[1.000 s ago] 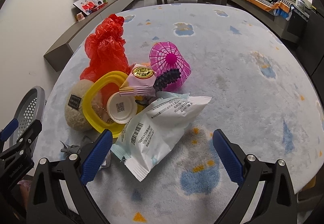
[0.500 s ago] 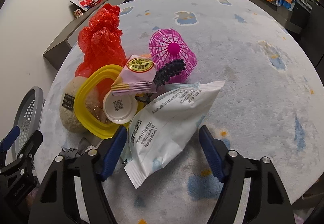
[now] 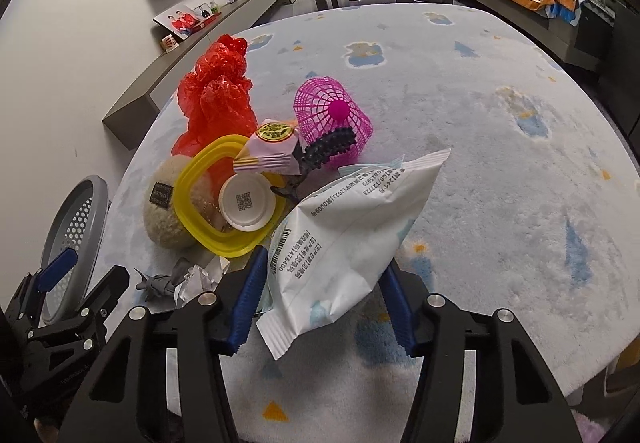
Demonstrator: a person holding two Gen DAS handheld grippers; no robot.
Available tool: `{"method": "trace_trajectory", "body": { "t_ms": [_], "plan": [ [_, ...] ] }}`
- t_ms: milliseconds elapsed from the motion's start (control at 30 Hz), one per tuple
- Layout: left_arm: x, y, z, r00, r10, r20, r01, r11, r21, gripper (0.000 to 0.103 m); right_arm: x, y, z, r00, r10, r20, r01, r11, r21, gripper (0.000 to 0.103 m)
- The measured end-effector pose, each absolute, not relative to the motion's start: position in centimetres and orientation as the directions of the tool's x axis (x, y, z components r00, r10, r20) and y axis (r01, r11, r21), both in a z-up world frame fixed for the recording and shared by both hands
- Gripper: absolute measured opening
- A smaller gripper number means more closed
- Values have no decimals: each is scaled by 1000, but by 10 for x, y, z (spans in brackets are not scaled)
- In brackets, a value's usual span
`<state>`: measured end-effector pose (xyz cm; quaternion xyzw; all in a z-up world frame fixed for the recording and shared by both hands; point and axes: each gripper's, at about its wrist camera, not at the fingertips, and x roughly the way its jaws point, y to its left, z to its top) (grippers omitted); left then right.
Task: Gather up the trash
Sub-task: 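Grasp the white-blue snack packet with the right gripper while the left gripper grasps the grey bow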
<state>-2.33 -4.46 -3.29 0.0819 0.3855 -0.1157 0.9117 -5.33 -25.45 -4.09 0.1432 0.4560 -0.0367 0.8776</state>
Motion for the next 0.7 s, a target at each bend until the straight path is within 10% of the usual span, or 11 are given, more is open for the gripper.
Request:
{"method": "trace_trajectory", "body": {
  "t_ms": [700],
  "plan": [
    [-6, -72, -65, 591, -184, -786, 348, 937, 43, 97, -76, -270, -35, 608, 130, -783, 177, 939, 294, 54]
  ]
}}
